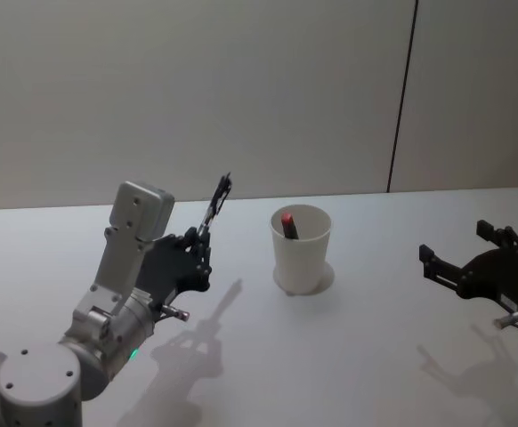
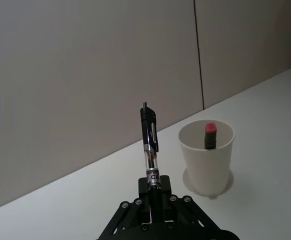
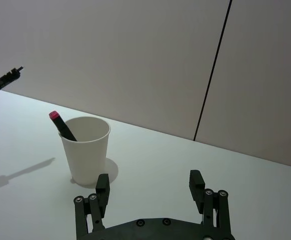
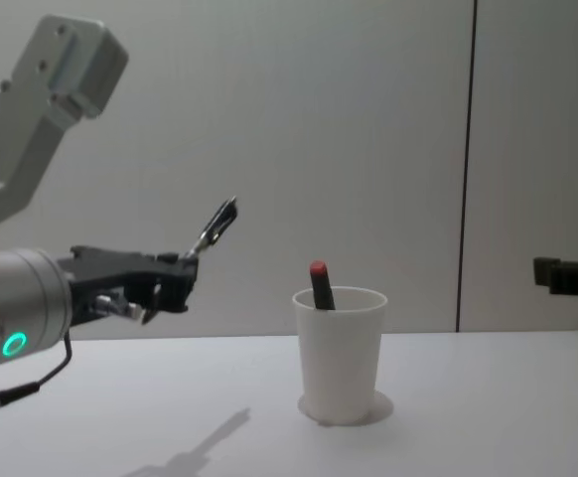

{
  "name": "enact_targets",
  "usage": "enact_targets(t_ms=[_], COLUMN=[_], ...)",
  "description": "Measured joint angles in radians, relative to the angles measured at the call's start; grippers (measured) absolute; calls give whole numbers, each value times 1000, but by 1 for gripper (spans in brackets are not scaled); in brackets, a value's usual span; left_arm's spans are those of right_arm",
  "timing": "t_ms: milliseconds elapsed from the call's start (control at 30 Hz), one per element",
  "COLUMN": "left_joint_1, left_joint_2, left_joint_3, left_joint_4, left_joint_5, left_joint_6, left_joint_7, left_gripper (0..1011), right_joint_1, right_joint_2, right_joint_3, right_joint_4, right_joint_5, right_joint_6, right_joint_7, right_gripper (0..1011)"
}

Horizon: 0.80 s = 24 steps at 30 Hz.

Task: Place the pen into the pen holder.

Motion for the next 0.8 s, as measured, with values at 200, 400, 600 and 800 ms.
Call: enact_targets(t_ms=[200,400,600,800], left_joint_1=[-9,-23,-36,-52], left_joint_2=[14,24,28,27], left_joint_3=[-8,-15,-18,-16], left_joint_4=[11,26,41,62], left_joint_5=[-12,-30,-43,-55], left_joint_6=[-68,-123,-161,-195], left_joint_7=[-93,-185,-259,-337], left_gripper=[140,139,140,140], right_joint_1=[0,0,0,0], right_joint_2=[0,0,0,0], right_joint_3=[0,0,0,0], right_joint_4=[0,0,0,0], right_joint_5=[0,0,0,0], right_joint_6=[0,0,0,0], right_joint_7=[0,0,0,0], right_gripper=[1001,1001,1001,1001])
